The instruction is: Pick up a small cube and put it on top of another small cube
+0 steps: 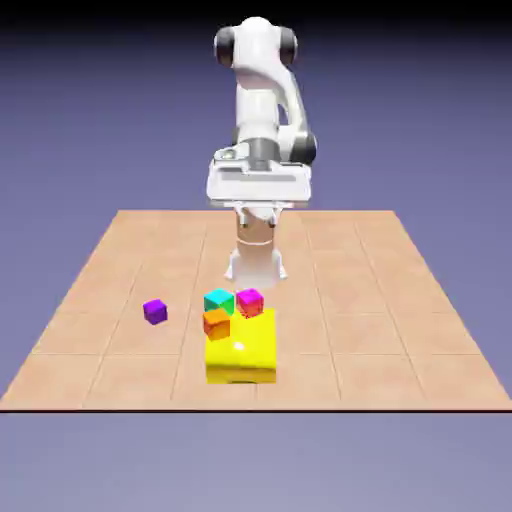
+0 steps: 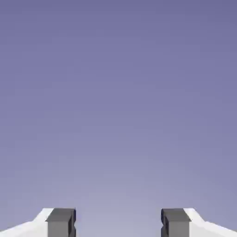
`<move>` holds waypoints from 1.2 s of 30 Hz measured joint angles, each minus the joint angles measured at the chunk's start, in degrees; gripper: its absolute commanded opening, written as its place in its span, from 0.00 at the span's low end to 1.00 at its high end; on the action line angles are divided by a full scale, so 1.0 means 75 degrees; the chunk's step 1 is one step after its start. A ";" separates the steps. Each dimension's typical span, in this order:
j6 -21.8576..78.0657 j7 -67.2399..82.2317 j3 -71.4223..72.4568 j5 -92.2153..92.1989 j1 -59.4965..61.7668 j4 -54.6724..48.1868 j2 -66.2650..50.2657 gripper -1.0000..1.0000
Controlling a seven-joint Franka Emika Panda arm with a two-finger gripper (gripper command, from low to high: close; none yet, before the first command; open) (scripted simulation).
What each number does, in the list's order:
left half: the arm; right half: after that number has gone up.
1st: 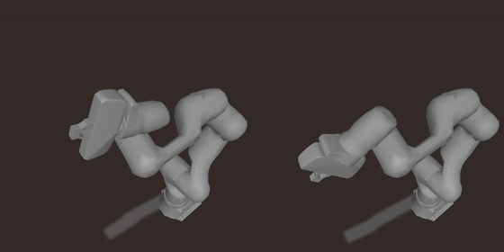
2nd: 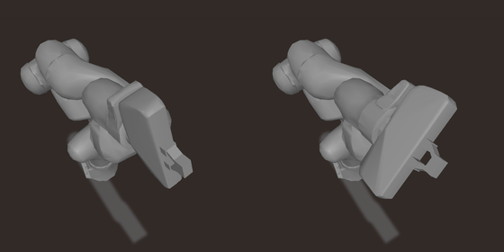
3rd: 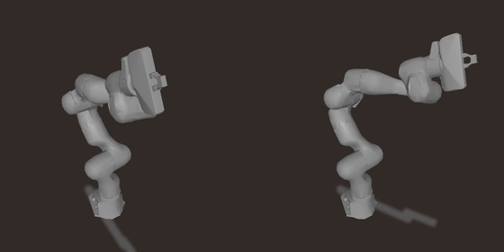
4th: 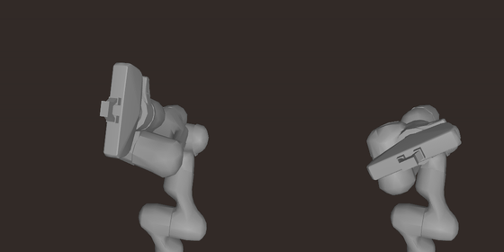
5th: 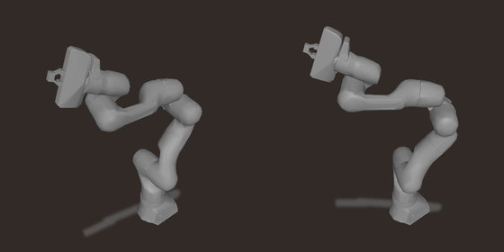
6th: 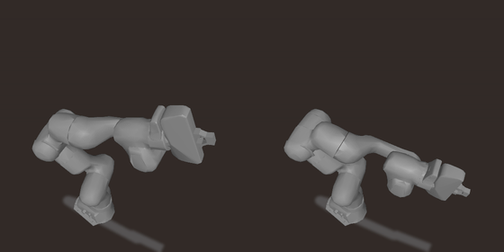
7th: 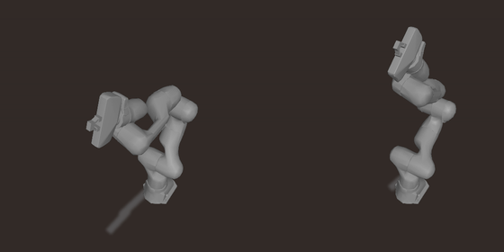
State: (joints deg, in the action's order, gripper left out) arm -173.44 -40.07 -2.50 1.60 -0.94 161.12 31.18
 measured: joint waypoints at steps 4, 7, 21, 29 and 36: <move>0.0252 0.1057 -0.1107 0.0706 -0.0112 0.0051 -0.0652 0.50; 0.0442 0.1850 -0.1938 0.1235 -0.0197 0.0090 -0.1141 0.50; 0.1325 0.5551 -0.5814 0.3705 -0.0595 0.0270 -0.3422 0.50; 0.1449 0.7075 -0.6993 0.4413 -0.0563 0.0316 -0.4515 0.50; -0.0010 0.8028 -0.5056 0.2876 0.1116 0.0169 -0.6171 0.50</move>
State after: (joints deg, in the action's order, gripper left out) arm -173.51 20.14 -40.43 23.17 7.43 162.38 -15.10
